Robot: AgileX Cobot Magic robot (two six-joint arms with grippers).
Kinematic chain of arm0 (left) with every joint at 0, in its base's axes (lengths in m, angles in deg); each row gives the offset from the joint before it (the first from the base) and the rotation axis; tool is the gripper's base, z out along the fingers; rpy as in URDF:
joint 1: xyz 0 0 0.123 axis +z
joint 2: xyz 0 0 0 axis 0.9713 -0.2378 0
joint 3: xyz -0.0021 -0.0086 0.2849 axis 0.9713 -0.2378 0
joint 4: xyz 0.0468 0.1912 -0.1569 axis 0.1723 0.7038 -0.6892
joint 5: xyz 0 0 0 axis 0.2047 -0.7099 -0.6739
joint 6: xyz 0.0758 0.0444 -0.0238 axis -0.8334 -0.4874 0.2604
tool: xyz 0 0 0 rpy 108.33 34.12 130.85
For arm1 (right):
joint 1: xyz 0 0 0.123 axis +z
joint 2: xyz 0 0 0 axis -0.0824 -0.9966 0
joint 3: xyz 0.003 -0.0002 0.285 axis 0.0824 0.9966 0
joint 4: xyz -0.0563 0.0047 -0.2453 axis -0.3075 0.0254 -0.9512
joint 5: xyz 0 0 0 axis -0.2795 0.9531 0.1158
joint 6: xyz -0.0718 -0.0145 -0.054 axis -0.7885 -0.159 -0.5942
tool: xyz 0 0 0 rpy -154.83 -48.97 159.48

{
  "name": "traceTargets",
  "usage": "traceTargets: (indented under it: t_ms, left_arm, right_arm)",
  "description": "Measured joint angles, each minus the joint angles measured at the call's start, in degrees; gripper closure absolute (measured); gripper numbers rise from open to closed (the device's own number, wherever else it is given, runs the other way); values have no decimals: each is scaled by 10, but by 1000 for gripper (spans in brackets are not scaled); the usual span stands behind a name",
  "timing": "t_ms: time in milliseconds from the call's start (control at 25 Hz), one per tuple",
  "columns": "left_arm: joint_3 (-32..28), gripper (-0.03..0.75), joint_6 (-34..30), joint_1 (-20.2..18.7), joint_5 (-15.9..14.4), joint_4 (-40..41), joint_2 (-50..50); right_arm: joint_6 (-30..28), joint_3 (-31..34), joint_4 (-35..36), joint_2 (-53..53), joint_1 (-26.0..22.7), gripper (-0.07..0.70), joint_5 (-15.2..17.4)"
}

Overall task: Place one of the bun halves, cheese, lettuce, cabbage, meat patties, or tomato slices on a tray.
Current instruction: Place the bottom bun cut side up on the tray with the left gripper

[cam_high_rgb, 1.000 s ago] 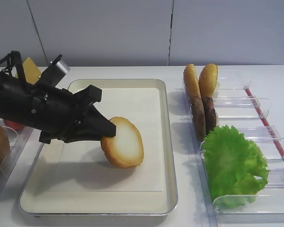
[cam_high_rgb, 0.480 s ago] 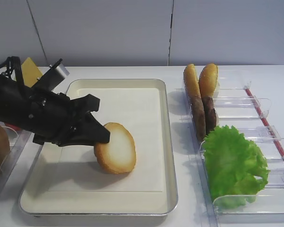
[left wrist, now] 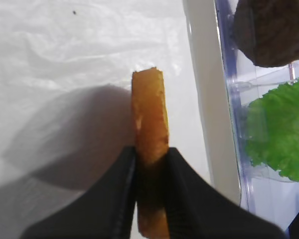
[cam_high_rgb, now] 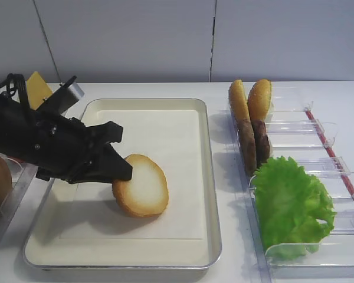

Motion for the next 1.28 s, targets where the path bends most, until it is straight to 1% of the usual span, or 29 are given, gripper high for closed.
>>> traceTargets:
  t_ms: [280, 360, 400, 440, 600, 680, 720, 840, 960, 1160, 1280]
  left_arm:
    - [0, 602, 0, 0, 2, 4, -6]
    - [0, 574, -4, 0, 2, 7, -9]
    - [0, 548, -7, 0, 3, 14, -11]
    - [0, 505, -8, 0, 6, 20, -13]
    - [0, 301, -10, 0, 10, 30, -15]
    - [0, 235, -10, 0, 12, 33, -15]
    - [0, 221, -10, 0, 13, 36, -15]
    - [0, 202, -10, 0, 14, 54, -15]
    - [0, 198, -10, 0, 14, 76, -15]
    - [0, 197, -10, 0, 14, 90, -15]
    - [18, 197, -5, 0, 5, 104, -15]
  right_arm:
    - [0, 0, 0, 0, 0, -61, 0]
    - [0, 0, 0, 0, 0, -61, 0]
    - [0, 0, 0, 0, 0, -61, 0]
    - [0, 0, 0, 0, 0, -61, 0]
    - [0, 0, 0, 0, 0, -60, 0]
    - [0, 0, 0, 0, 0, -60, 0]
    - [0, 0, 0, 0, 0, -60, 0]
    - [0, 0, 0, 0, 0, -60, 0]
    - [0, 0, 0, 0, 0, -60, 0]
    - [0, 0, 0, 0, 0, -60, -1]
    - [0, 0, 0, 0, 0, -60, -1]
